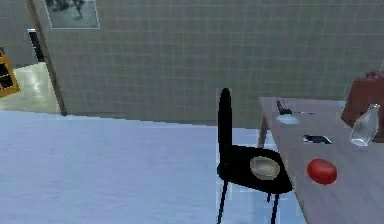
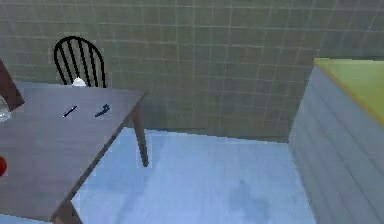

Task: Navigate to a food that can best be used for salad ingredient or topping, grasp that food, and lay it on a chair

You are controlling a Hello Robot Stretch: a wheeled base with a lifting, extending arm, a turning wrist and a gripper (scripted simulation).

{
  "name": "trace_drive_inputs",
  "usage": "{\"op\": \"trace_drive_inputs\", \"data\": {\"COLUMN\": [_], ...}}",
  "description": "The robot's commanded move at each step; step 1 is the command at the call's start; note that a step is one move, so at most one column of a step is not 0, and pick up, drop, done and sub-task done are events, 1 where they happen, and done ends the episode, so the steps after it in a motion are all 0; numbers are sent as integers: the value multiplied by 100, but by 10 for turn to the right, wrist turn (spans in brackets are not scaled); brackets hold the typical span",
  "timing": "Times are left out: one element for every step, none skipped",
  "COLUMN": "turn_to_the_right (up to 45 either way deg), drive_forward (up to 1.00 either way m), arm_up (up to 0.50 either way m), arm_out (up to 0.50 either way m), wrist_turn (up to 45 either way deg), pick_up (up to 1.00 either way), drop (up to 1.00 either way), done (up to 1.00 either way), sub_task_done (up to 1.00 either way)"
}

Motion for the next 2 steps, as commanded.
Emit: {"op": "trace_drive_inputs", "data": {"turn_to_the_right": [-450,450], "drive_forward": [0,0], "arm_up": [0,0], "arm_out": [0,0], "wrist_turn": [0,0], "pick_up": [0,0], "drop": [0,0], "done": [0,0], "sub_task_done": [0,0]}}
